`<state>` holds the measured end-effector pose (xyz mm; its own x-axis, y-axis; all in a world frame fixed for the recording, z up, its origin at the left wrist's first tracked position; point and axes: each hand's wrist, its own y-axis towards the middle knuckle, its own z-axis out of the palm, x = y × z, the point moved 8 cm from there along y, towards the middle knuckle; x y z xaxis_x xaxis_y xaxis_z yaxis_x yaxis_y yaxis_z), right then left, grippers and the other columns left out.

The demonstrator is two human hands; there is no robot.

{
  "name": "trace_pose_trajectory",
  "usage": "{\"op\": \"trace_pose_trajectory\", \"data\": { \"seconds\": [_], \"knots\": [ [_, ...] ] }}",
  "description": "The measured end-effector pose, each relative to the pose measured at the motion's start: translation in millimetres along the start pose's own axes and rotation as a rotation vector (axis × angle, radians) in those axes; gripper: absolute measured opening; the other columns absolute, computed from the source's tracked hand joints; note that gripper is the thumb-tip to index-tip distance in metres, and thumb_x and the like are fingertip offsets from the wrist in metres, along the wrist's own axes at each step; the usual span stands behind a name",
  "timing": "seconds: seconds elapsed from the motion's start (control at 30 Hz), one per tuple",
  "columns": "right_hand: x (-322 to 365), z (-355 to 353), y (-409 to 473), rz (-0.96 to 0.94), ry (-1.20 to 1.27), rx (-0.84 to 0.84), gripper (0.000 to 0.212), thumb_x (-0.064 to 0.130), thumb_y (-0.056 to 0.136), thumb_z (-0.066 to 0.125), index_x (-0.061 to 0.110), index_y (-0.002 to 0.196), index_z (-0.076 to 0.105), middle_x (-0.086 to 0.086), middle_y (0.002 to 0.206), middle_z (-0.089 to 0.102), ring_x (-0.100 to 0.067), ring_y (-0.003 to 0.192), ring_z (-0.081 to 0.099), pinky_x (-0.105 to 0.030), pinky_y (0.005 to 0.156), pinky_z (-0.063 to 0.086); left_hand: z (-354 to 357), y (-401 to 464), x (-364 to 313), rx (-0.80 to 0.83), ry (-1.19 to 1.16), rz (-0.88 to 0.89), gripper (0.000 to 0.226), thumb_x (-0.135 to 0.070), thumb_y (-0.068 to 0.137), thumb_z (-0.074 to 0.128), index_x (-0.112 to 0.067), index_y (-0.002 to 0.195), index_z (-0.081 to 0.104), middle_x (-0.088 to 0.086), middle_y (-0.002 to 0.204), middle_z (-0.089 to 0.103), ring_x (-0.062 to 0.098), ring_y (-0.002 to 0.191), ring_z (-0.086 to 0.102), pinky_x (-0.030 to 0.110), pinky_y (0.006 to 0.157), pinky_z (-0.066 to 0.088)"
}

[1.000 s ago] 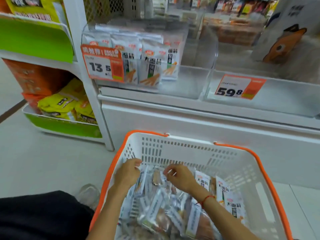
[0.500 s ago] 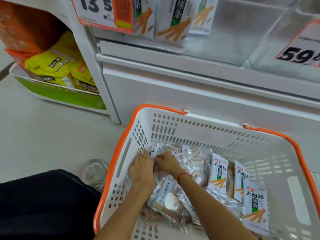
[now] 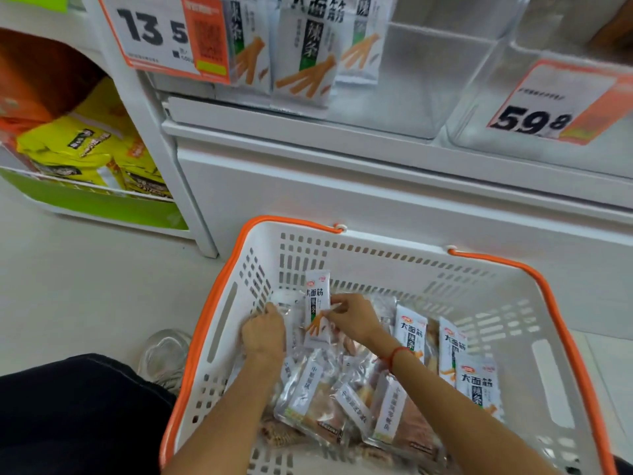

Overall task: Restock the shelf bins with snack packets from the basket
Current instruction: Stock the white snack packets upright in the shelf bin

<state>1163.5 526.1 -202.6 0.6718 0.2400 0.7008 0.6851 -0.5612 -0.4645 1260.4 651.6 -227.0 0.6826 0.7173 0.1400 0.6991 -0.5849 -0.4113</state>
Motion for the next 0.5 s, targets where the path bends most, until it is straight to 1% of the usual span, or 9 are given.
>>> {"op": "trace_pose_trajectory", "data": {
  "seconds": [0.07, 0.17, 0.23, 0.3, 0.33, 0.4, 0.43, 0.47, 0.5],
  "knots": [
    [-6, -17, -11, 0.035, 0.060, -0.023, 0.017, 0.016, 0.091, 0.060, 0.018, 0.105, 0.070, -0.011, 0.090, 0.074, -0.014, 0.059, 0.059, -0.019, 0.057, 0.049, -7, -8, 4, -0.013, -0.035, -0.017, 0.028, -0.008, 0.094, 0.052, -0.007, 0.121, 0.048, 0.002, 0.109, 0.065, 0.015, 0.098, 0.065, 0.026, 0.078, 0.052],
    [-16, -33, -22, 0.147, 0.315, -0.036, 0.016, 0.012, 0.095, 0.052, 0.012, 0.085, 0.064, -0.013, 0.086, 0.069, -0.018, 0.067, 0.061, -0.030, 0.070, 0.052, -23, -15, 14, -0.047, -0.183, -0.073, 0.011, -0.014, 0.095, 0.054, -0.014, 0.098, 0.064, 0.000, 0.094, 0.066, 0.014, 0.084, 0.062, 0.024, 0.065, 0.049],
    [-19, -35, -29, 0.211, 0.458, -0.019, 0.017, 0.013, 0.098, 0.047, 0.011, 0.085, 0.058, -0.009, 0.083, 0.065, -0.018, 0.070, 0.062, -0.030, 0.070, 0.054, -36, -15, 18, -0.111, -0.323, -0.083, 0.016, -0.023, 0.095, 0.055, -0.013, 0.089, 0.066, 0.002, 0.085, 0.066, 0.016, 0.078, 0.061, 0.025, 0.057, 0.042],
    [-17, -39, -36, 0.217, 0.495, -0.031, 0.013, 0.016, 0.100, 0.044, 0.009, 0.095, 0.054, -0.008, 0.083, 0.062, -0.021, 0.074, 0.062, -0.034, 0.072, 0.055, -49, -17, 13, -0.140, -0.570, -0.047, 0.020, -0.028, 0.095, 0.055, -0.009, 0.097, 0.064, 0.007, 0.095, 0.067, 0.023, 0.088, 0.062, 0.031, 0.067, 0.047],
    [-14, -41, -41, 0.200, 0.495, -0.042, 0.012, 0.016, 0.100, 0.043, 0.009, 0.100, 0.052, -0.010, 0.085, 0.062, -0.024, 0.077, 0.062, -0.039, 0.077, 0.055, -56, -20, 6, -0.110, -0.729, -0.016, 0.022, -0.027, 0.095, 0.054, -0.008, 0.106, 0.061, 0.007, 0.102, 0.065, 0.022, 0.091, 0.061, 0.031, 0.073, 0.048],
    [-5, -42, -51, 0.139, 0.490, -0.059, 0.013, 0.014, 0.100, 0.042, 0.009, 0.105, 0.053, -0.013, 0.088, 0.061, -0.026, 0.080, 0.059, -0.047, 0.084, 0.053, -66, -35, -16, 0.029, -1.015, 0.063, 0.023, -0.023, 0.099, 0.046, -0.006, 0.114, 0.051, -0.001, 0.098, 0.057, 0.009, 0.079, 0.055, 0.020, 0.070, 0.045],
    [0, -43, -56, 0.106, 0.481, -0.064, 0.014, 0.012, 0.100, 0.042, 0.008, 0.106, 0.055, -0.013, 0.087, 0.061, -0.025, 0.076, 0.059, -0.043, 0.079, 0.054, -67, -45, -28, 0.142, -1.139, 0.093, 0.021, -0.023, 0.101, 0.041, -0.006, 0.112, 0.049, -0.004, 0.094, 0.054, 0.006, 0.076, 0.051, 0.018, 0.074, 0.044],
    [5, -45, -62, 0.075, 0.467, -0.072, 0.016, 0.011, 0.100, 0.042, 0.008, 0.107, 0.056, -0.012, 0.087, 0.062, -0.022, 0.073, 0.059, -0.035, 0.070, 0.054, -65, -51, -38, 0.242, -1.257, 0.113, 0.024, -0.024, 0.102, 0.038, -0.005, 0.108, 0.051, -0.003, 0.095, 0.057, 0.007, 0.080, 0.053, 0.022, 0.084, 0.046],
    [7, -46, -66, 0.051, 0.461, -0.081, 0.017, 0.011, 0.099, 0.042, 0.009, 0.107, 0.058, -0.014, 0.088, 0.063, -0.020, 0.071, 0.058, -0.028, 0.064, 0.050, -61, -54, -45, 0.318, -1.359, 0.119, 0.030, -0.027, 0.102, 0.036, -0.005, 0.107, 0.057, 0.001, 0.100, 0.063, 0.011, 0.087, 0.058, 0.030, 0.093, 0.046]
  ]
}}
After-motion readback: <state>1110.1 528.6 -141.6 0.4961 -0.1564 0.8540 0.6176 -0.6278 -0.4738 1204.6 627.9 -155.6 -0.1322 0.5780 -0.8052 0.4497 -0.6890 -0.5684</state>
